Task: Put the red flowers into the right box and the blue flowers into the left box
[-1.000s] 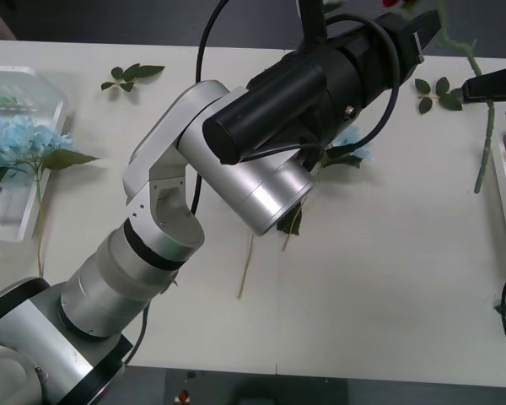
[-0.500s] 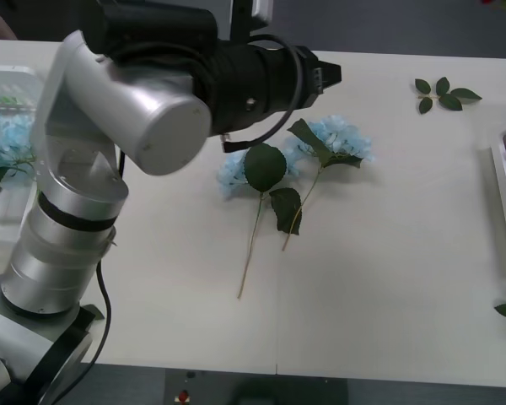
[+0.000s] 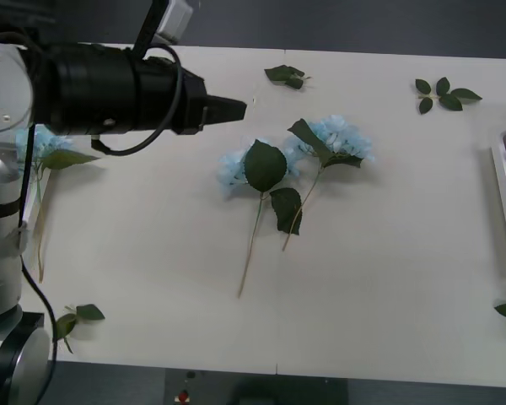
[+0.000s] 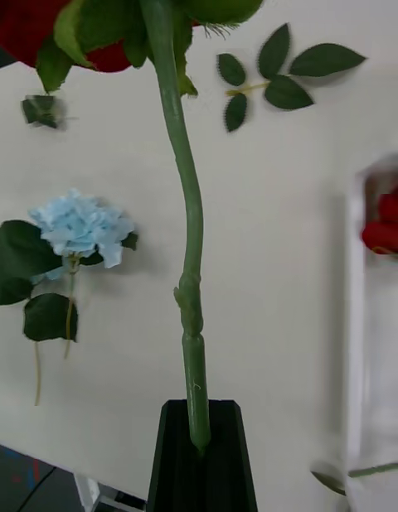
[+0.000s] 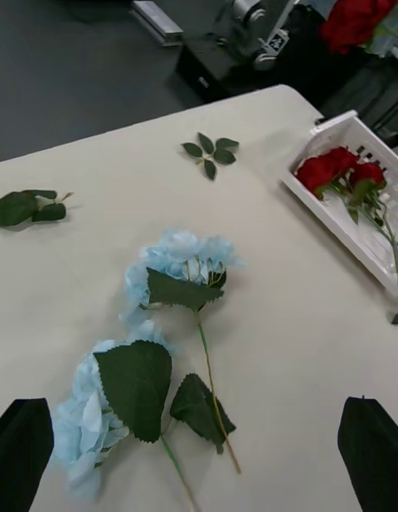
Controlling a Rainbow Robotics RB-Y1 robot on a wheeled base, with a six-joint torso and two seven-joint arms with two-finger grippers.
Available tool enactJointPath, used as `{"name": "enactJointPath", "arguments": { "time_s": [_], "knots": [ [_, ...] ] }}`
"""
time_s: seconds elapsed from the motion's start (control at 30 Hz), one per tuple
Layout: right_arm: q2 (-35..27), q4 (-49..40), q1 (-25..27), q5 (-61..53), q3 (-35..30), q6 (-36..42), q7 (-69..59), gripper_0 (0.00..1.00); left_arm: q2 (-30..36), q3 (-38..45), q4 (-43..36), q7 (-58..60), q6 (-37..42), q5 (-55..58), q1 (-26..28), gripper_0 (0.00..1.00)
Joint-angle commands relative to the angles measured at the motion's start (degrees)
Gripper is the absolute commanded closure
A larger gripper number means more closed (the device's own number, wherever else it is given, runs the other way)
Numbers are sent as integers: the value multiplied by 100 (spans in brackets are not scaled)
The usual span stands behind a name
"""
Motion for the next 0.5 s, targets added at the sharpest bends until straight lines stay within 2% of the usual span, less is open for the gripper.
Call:
{"name": "enactJointPath", "arguments": {
  "time_s": [0.03, 0.2, 0.5],
  "knots": [
    [-368, -180, 393, 457, -131, -322, -119, 100, 275, 270, 431, -1023, 13, 567, 273, 0],
    [-394, -180, 815, 1169, -158, -779, -48, 100, 398, 288, 625, -1647, -145, 681, 633, 0],
    [-262, -180, 1544, 1793, -114, -1430, -48, 100, 398, 51, 1302, -1761, -225, 550, 950, 0]
  ]
}}
